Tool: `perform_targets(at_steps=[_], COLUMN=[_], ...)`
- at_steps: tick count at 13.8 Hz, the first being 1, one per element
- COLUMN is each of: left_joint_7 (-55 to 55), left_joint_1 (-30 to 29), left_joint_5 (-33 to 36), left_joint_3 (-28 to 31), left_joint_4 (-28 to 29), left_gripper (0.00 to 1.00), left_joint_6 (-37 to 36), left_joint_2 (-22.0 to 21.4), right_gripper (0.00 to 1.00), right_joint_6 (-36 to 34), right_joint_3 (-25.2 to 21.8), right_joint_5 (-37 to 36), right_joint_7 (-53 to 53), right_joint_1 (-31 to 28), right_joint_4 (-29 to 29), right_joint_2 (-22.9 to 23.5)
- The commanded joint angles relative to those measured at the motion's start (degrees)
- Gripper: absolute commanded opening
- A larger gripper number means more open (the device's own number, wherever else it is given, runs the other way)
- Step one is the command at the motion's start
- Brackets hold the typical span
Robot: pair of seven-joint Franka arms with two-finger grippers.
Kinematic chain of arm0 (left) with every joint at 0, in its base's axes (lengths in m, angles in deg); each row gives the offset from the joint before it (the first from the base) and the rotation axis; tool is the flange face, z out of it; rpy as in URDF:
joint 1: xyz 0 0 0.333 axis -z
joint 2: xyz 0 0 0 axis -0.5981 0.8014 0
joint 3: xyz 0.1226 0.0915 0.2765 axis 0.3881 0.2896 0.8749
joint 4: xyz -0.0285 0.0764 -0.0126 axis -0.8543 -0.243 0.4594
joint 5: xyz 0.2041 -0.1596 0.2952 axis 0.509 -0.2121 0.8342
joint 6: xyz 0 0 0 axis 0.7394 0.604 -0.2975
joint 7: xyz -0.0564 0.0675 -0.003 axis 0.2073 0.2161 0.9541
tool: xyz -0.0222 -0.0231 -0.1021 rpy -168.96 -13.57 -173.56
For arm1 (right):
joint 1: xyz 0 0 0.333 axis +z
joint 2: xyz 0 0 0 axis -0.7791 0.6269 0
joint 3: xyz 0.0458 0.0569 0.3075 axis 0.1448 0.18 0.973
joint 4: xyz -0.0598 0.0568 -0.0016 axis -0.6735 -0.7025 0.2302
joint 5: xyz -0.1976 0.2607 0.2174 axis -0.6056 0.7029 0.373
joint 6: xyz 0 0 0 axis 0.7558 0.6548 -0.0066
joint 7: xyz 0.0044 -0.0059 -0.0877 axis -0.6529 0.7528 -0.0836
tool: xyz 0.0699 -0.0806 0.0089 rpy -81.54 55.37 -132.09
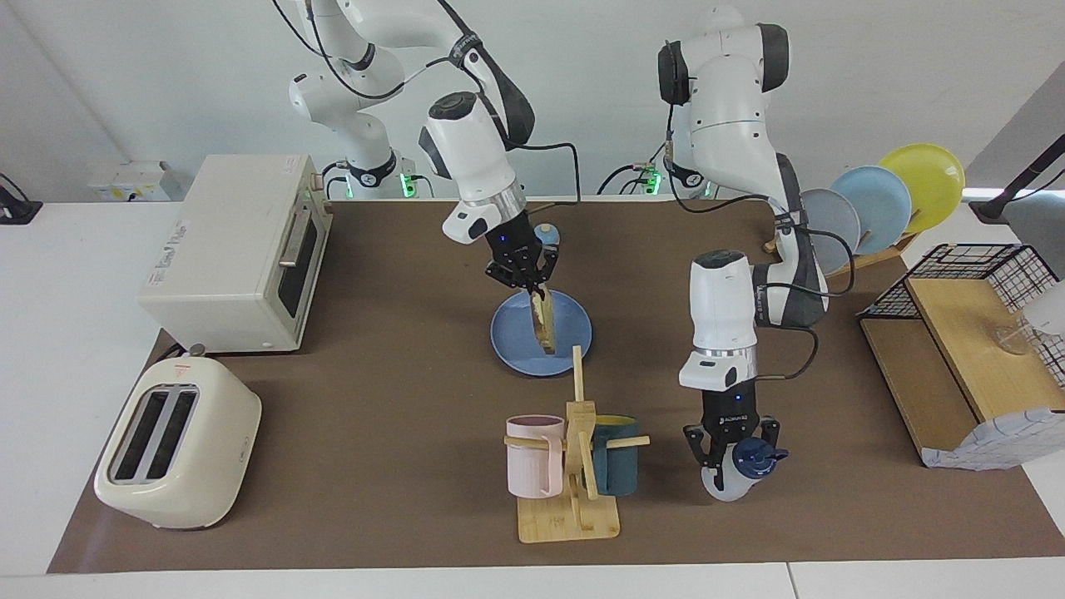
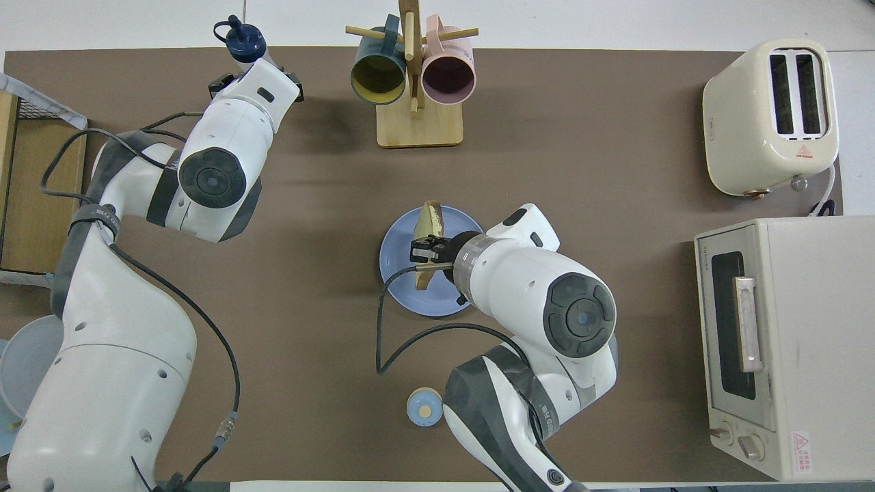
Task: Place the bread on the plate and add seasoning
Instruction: 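Lower the bread onto the blue plate while the left gripper brings the bottle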
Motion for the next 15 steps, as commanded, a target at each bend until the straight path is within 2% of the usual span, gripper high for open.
perform_targets(at_steps=[1,4,6,9,10,11,12,13,15], left_joint_7=[-5.7,-10.4,-14.7,-18.1,-20.4,-25.5,-32.5,-40.8,-50.9], left_joint_1=[-0.7,-0.3,-0.2,0.4,0.6,1.4,1.6,1.2,1.0], left_joint_5=[-0.5,-0.6,-0.9,-1.1,-2.0,-5.5,-10.0,-14.5,-15.9], left_joint_3=[-2.9,-4.9,-6.5,-7.8,-7.9,-7.9,-7.9,-7.7,-7.3], left_joint_4=[6.6,12.2,15.8,17.6,18.3,18.8,18.8,18.5,18.7], left_gripper=[0.0,0.0,0.0,0.0,0.0,0.0,0.0,0.0,0.0], left_joint_6=[-5.7,-10.2,-16.0,-23.8,-26.9,-30.9,-36.2,-42.1,-51.0], left_joint_2=[-9.2,-16.3,-22.4,-28.0,-30.4,-32.9,-35.2,-37.9,-42.0], right_gripper=[0.0,0.0,0.0,0.0,0.03,0.37,0.81,1.0,1.0], right_joint_6=[1.6,5.8,8.5,9.1,8.9,8.6,7.9,6.3,1.3], right_joint_3=[0.0,0.0,0.0,0.0,0.0,0.0,0.0,0.0,0.0], right_joint_5=[0.5,0.5,0.5,0.5,0.5,0.5,0.5,0.5,0.5], right_joint_7=[1.4,1.4,1.4,1.7,1.8,1.9,1.9,1.8,1.2], right_joint_1=[0.0,0.1,0.0,-0.2,-0.2,-0.3,-0.3,-0.4,-1.8], right_joint_4=[2.2,5.8,9.5,10.4,10.4,10.4,10.3,9.8,7.2], right_joint_2=[-0.9,-1.5,-2.6,-2.9,-3.0,-3.0,-3.1,-3.1,-2.9])
